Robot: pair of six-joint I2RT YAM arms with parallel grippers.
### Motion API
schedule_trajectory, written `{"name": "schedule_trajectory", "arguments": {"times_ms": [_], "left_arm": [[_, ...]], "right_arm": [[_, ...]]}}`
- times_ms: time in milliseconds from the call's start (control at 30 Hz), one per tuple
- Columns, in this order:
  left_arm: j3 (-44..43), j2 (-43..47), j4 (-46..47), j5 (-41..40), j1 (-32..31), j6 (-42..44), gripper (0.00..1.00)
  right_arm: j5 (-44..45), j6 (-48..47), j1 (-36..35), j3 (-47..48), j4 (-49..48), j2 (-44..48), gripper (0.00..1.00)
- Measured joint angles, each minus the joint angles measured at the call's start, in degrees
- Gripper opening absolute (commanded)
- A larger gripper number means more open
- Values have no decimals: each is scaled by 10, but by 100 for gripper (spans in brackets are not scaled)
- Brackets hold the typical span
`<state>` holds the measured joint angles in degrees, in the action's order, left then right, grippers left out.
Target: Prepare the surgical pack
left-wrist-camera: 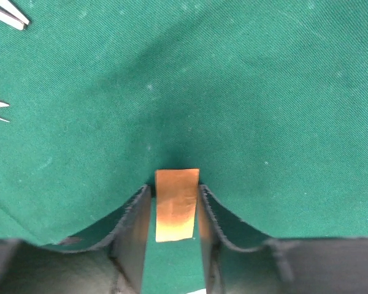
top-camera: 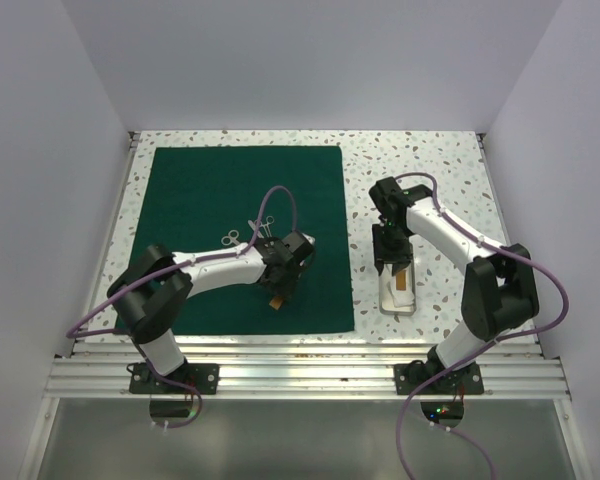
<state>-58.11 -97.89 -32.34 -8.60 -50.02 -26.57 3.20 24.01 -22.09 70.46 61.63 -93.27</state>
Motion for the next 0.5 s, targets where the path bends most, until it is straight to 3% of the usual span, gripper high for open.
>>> {"name": "schedule_trajectory", "arguments": {"times_ms": [500], "left_arm": [[-4, 6, -18, 5, 0, 6, 28]], "right_arm": [[-33, 5, 0, 0, -10, 0, 39]]}}
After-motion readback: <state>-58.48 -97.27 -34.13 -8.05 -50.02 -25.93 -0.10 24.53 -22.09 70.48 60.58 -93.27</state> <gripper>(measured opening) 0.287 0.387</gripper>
